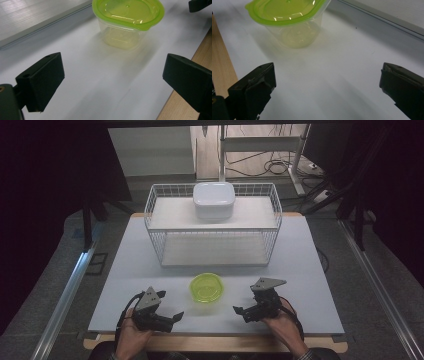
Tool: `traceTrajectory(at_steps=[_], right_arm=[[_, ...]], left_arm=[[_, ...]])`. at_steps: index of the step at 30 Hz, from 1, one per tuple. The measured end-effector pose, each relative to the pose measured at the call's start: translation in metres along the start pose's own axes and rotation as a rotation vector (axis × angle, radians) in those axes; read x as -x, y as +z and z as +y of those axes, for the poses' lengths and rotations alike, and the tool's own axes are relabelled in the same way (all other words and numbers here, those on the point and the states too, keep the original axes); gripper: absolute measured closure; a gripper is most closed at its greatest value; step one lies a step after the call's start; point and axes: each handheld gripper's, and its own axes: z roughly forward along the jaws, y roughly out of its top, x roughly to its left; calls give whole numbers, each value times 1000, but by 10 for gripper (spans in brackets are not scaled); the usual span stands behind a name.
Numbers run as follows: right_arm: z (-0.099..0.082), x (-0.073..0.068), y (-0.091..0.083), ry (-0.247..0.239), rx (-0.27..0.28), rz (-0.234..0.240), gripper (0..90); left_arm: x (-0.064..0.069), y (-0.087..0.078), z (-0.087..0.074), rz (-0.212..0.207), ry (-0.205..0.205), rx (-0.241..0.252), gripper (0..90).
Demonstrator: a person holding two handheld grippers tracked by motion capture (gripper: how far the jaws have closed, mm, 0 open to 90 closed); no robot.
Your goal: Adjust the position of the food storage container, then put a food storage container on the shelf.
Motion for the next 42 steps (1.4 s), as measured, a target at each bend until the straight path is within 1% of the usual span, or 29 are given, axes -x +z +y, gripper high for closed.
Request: traceTrajectory(at_steps=[3, 5, 6, 8, 12, 13, 15, 17, 18, 19, 21, 24, 26, 28, 30, 32, 38, 42], right_arm=[[1, 1, -1, -2, 7, -7, 11], [2, 3, -1, 5, 8, 6, 22], [2, 4, -1, 8, 8, 14, 31], [4, 6, 1, 11, 6, 61, 38], [10, 7, 4, 28, 9, 86, 39], [12, 7, 5, 40, 4, 88, 39], [17, 7, 7, 68, 14, 94, 42], [23, 9, 10, 110, 36, 109, 34], [26, 10, 11, 135, 38, 112, 36], [30, 11, 13, 158, 32, 119, 38], [34, 14, 17, 186, 10, 141, 50], [40, 17, 22, 215, -24, 150, 141], [44, 18, 25, 233, -32, 175, 203], [49, 20, 28, 243, -27, 187, 268], [54, 21, 31, 262, -27, 199, 340], [60, 23, 36, 301, -33, 205, 414], [66, 29, 50, 384, -53, 229, 545], [66, 32, 57, 431, -66, 261, 604]], left_arm=[[0, 1, -1, 1, 6, -6, 34], [1, 2, -1, 0, 9, -10, 34], [1, 2, -1, 1, 11, -12, 34], [1, 3, -1, 3, 13, -12, 34], [1, 3, -2, 4, 16, -15, 34], [0, 4, -2, 4, 17, -15, 34], [0, 4, -2, 2, 18, -16, 34], [0, 5, -2, 4, 20, -20, 34], [0, 5, -3, 6, 23, -23, 34], [0, 6, -3, 7, 26, -26, 34], [1, 6, -3, 9, 31, -30, 34], [1, 7, -3, 11, 38, -37, 35], [2, 8, -3, 13, 42, -39, 36], [2, 8, -3, 15, 46, -42, 37], [3, 8, -3, 16, 49, -45, 38], [3, 9, -3, 17, 57, -49, 39], [4, 9, -3, 20, 68, -54, 40], [5, 9, -3, 19, 75, -58, 42]])
